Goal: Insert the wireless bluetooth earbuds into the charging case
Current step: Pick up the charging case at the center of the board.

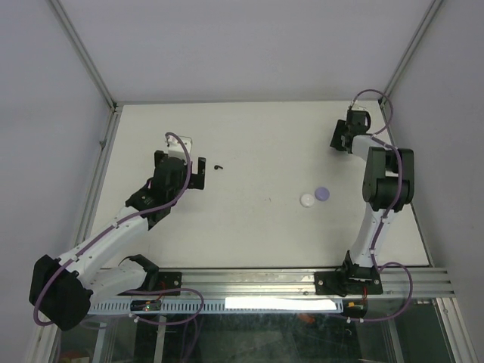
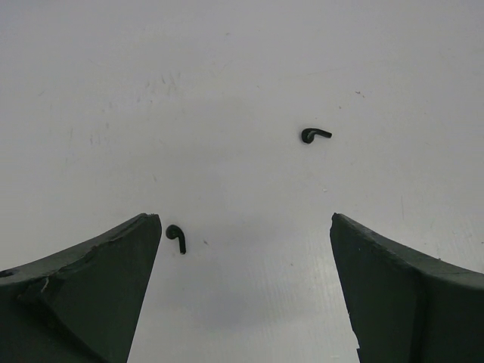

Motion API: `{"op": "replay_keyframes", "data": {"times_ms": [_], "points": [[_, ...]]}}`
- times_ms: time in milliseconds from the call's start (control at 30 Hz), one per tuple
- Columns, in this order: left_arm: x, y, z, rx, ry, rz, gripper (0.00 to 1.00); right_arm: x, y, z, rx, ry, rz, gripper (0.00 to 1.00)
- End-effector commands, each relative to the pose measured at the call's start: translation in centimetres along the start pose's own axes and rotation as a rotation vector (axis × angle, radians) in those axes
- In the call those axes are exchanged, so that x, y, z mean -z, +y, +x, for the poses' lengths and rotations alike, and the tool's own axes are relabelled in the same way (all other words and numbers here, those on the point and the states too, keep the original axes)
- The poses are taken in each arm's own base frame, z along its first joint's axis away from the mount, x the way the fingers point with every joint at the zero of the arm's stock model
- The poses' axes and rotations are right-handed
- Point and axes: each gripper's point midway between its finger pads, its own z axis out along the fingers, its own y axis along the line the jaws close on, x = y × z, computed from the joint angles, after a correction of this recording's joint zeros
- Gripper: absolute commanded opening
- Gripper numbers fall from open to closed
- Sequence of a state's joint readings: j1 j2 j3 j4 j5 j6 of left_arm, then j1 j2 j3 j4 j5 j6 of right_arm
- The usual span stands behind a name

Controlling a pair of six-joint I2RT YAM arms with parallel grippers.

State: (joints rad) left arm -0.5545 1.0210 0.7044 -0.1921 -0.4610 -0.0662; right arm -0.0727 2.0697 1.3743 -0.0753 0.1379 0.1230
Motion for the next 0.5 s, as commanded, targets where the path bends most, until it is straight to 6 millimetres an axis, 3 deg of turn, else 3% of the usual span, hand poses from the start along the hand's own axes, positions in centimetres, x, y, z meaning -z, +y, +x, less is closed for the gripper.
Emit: {"op": "replay_keyframes", "data": {"times_ms": [0,233,467], "points": [[0.4,-1.7,-2.5,0.072,-0.040,0.102,0.98,6.1,4.5,-3.0,0.105,-0.110,-0.175,0.40],[1.0,-3.9,-2.7,0.120,-0.001,0.225,0.98,12.8,9.5,-0.2,0.288,-0.118,-0.336,0.40],[2.4,-6.9,-4.5,0.211,0.008,0.393,0.93,21.6,14.6,1.4,0.447,-0.203,-0.556,0.40]]}}
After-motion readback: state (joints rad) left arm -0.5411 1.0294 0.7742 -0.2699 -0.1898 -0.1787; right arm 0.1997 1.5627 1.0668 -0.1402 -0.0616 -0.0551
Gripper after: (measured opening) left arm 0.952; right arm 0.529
